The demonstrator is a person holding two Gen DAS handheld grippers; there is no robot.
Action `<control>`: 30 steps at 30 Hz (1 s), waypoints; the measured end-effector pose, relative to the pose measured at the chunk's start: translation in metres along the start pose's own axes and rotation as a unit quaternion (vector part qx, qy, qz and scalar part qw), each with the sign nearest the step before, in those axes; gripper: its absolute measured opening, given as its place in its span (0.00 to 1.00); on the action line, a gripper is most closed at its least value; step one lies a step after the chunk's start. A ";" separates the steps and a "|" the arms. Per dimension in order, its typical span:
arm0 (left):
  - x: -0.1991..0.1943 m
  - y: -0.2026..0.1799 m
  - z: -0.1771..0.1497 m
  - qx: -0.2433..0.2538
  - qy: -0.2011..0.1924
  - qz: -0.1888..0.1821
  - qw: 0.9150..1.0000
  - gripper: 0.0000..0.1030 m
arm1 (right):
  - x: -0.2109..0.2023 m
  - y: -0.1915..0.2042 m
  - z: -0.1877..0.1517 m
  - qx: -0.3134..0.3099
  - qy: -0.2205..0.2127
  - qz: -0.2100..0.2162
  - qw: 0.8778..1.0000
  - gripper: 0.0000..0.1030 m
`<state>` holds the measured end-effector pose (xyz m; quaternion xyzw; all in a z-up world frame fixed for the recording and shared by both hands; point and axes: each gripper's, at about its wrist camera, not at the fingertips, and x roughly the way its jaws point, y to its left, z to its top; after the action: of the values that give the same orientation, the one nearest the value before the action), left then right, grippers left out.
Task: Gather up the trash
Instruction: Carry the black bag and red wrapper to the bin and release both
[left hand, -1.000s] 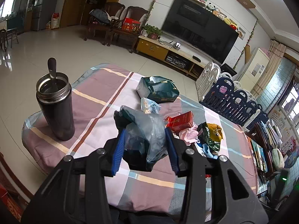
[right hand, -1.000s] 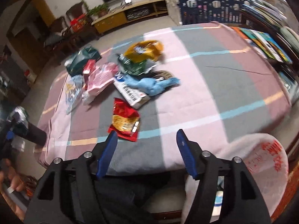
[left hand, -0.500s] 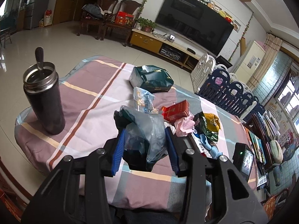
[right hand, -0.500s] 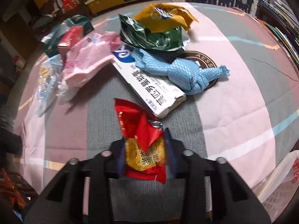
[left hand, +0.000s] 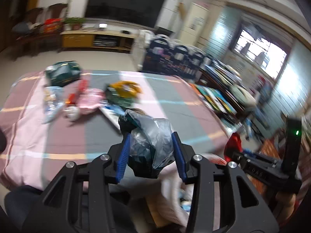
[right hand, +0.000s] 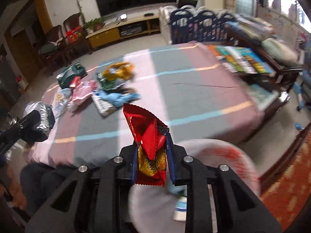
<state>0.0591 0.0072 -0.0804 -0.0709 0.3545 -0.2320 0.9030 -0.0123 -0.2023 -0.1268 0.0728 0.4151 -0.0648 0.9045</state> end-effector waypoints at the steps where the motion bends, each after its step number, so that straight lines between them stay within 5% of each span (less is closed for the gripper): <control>1: 0.000 -0.016 -0.004 0.013 0.009 -0.018 1.000 0.42 | -0.015 -0.018 -0.008 0.006 0.000 -0.006 1.000 0.25; 4: 0.002 -0.068 -0.024 0.038 0.045 -0.075 0.995 0.42 | -0.040 -0.056 -0.026 0.013 0.003 -0.025 1.000 0.25; 10: 0.015 -0.133 -0.076 0.133 0.075 -0.060 0.986 0.42 | -0.046 -0.088 -0.037 0.025 0.005 -0.023 0.999 0.25; 22: 0.029 -0.127 -0.078 0.138 0.094 -0.016 0.986 0.42 | -0.010 -0.078 -0.056 0.006 0.051 -0.001 0.999 0.27; 27: 0.034 -0.126 -0.080 0.135 0.102 -0.016 0.986 0.44 | -0.001 -0.092 -0.058 0.051 0.070 0.006 0.996 0.53; 30: 0.035 -0.126 -0.081 0.136 0.102 -0.017 0.985 0.44 | -0.002 -0.101 -0.057 0.084 0.070 0.024 0.994 0.57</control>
<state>-0.0194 -0.1177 -0.1242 0.0705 0.4090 -0.2995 0.8591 -0.0738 -0.2909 -0.1694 0.1630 0.4691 -0.0728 0.8649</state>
